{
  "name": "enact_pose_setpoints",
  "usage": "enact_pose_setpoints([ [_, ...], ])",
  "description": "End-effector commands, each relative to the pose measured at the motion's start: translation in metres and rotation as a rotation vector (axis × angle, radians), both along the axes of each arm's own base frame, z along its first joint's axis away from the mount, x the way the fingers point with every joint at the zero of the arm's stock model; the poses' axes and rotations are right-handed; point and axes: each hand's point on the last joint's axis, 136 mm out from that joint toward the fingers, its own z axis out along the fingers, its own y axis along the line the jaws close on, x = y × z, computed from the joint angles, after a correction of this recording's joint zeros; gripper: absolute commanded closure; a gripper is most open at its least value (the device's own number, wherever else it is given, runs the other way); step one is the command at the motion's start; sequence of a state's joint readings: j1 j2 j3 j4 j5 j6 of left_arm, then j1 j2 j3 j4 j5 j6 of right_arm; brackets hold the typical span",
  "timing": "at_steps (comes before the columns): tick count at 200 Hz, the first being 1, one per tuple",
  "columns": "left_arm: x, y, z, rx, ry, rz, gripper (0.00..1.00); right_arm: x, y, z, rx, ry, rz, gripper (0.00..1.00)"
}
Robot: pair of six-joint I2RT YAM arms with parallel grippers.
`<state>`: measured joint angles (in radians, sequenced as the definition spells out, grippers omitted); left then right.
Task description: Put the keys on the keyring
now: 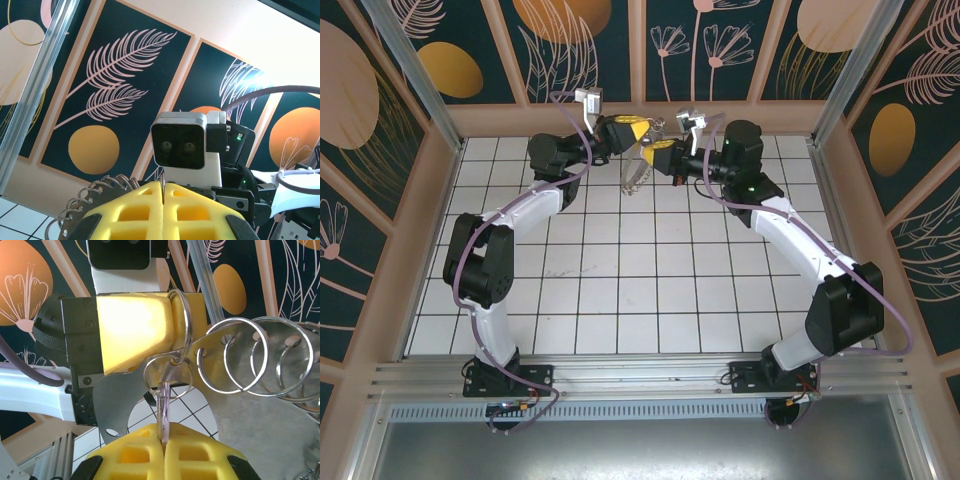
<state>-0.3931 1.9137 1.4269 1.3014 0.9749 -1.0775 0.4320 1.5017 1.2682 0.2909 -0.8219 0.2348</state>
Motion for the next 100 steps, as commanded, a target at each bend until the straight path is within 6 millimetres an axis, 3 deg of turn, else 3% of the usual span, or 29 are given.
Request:
enact_pose_setpoints([
  [1, -0.014, 0.008, 0.027, -0.057, -0.074, 0.026, 1.00, 0.002, 0.007, 0.015, 0.021, -0.032, 0.013, 1.00],
  [38, -0.013, 0.009, 0.025, -0.064, -0.067, 0.034, 1.00, 0.012, 0.013, 0.011, 0.003, 0.000, 0.020, 1.00],
  [100, -0.008, 0.009, 0.021, -0.031, -0.072, 0.077, 1.00, 0.000, -0.007, 0.002, -0.057, 0.004, -0.063, 1.00],
])
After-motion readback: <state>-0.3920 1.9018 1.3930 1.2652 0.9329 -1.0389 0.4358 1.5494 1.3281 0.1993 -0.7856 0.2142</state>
